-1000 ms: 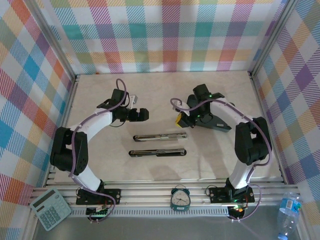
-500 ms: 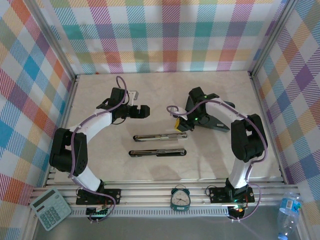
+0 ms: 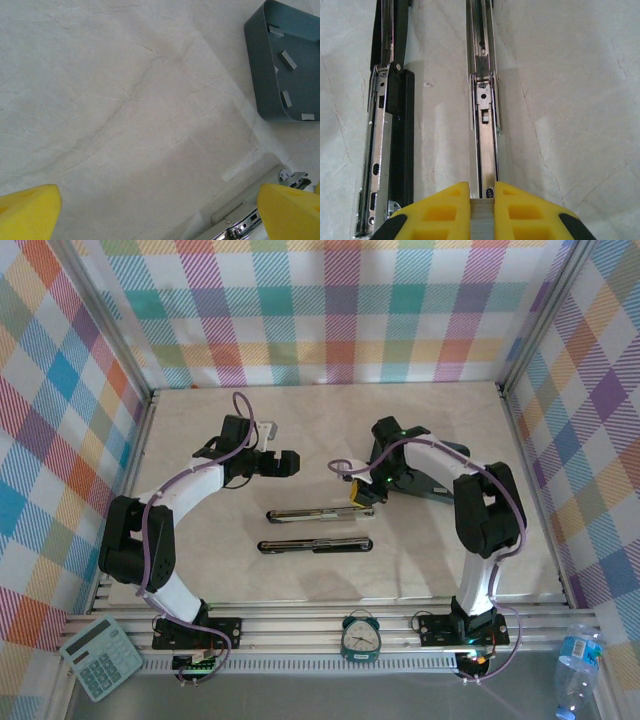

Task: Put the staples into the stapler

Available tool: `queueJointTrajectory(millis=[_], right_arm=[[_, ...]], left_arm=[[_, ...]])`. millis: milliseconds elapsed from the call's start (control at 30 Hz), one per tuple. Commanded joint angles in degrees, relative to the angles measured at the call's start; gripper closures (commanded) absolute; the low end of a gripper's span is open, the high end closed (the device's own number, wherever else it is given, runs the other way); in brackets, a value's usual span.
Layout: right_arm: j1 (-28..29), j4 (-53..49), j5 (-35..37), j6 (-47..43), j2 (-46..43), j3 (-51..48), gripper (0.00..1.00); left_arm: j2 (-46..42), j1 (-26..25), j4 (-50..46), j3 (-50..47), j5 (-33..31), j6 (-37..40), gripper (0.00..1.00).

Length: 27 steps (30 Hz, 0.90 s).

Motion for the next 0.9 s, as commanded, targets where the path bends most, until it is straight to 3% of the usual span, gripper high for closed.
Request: queueJointTrajectory(millis=[0,867], right_arm=[[0.4,-1.3,-0.5,-3.9,1.6,1.2,0.87],[0.5,-2.9,-0.5,-6.4,4.1,2.7,0.87]], left_arm=[[-1.6,-0.5,0.3,-0.1,0.5,1.0,0.0],[-1.0,-0.6,0.0,0.3,1.0,0.7,0.0]])
